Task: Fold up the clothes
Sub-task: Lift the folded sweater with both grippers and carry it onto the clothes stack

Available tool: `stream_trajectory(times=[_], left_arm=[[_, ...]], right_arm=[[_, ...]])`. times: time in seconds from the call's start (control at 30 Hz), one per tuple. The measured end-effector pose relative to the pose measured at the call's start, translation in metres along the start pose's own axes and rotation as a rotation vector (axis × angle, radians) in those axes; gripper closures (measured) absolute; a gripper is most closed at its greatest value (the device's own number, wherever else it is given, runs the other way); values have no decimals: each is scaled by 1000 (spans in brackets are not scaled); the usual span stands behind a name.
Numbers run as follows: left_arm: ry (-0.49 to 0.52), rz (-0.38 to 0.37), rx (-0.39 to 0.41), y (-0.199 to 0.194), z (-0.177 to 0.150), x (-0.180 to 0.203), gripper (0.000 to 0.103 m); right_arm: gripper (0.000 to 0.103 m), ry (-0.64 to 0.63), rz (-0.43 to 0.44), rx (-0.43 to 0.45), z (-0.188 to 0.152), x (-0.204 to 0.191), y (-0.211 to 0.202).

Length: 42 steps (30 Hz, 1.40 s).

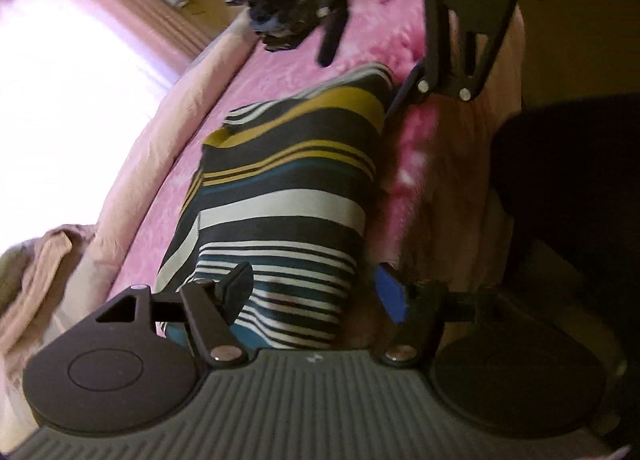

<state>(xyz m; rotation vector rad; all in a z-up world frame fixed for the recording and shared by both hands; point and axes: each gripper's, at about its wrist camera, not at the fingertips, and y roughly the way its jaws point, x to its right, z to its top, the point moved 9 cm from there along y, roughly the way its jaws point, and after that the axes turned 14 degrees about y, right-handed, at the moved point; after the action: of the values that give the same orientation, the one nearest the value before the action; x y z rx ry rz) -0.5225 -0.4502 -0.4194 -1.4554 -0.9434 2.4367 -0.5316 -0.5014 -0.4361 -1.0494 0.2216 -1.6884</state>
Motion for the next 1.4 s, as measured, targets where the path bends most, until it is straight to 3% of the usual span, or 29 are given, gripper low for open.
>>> stream_trajectory(times=[0.17, 0.27, 0.37, 0.47, 0.57, 0.6, 0.63, 0.67, 0.77, 0.83, 0.87, 0.9, 1.0, 1.13, 1.27, 1.3, 1.4], left_arm=[[-9, 20, -30, 11, -7, -3, 39], [-9, 37, -43, 14, -10, -6, 38], [29, 62, -61, 18, -10, -6, 36], [90, 100, -84, 22, -9, -6, 36], [172, 148, -134, 31, -10, -7, 37], [199, 164, -152, 34, -10, -7, 38], [221, 175, -175, 38, -12, -8, 48], [218, 159, -185, 41, -14, -9, 57], [183, 104, -183, 43, -16, -11, 68], [190, 95, -173, 41, -17, -14, 71], [183, 88, -166, 40, -18, -17, 71], [166, 76, -156, 40, -18, -20, 72], [127, 42, -129, 37, -19, -29, 72], [46, -19, -86, 32, -21, -46, 72], [30, -65, -63, 32, -23, -52, 73], [30, -77, -59, 32, -23, -52, 73], [27, -111, -47, 32, -24, -53, 74]], right_arm=[[33, -249, -87, 2, -6, -24, 35], [33, -299, -142, 26, -4, -25, 53], [33, -236, -109, 34, 0, -16, 60], [46, -118, -67, 33, 9, -2, 54], [47, -35, -55, 37, 20, 6, 43], [47, -23, -53, 36, 23, 6, 40], [47, -10, -51, 34, 25, 6, 38], [47, 2, -49, 33, 28, 5, 35], [47, -16, -68, 30, 26, -1, 33], [34, -65, -111, 44, 22, -5, 32], [18, -92, -139, 57, 22, -6, 33], [13, -109, -151, 68, 22, -7, 34], [13, -160, -185, 101, 25, -9, 36], [13, -196, -162, 105, 31, -6, 60], [15, -232, -139, 110, 36, -4, 84], [27, -241, -134, 111, 37, -3, 90], [42, -187, -84, 70, 50, 16, 82]])
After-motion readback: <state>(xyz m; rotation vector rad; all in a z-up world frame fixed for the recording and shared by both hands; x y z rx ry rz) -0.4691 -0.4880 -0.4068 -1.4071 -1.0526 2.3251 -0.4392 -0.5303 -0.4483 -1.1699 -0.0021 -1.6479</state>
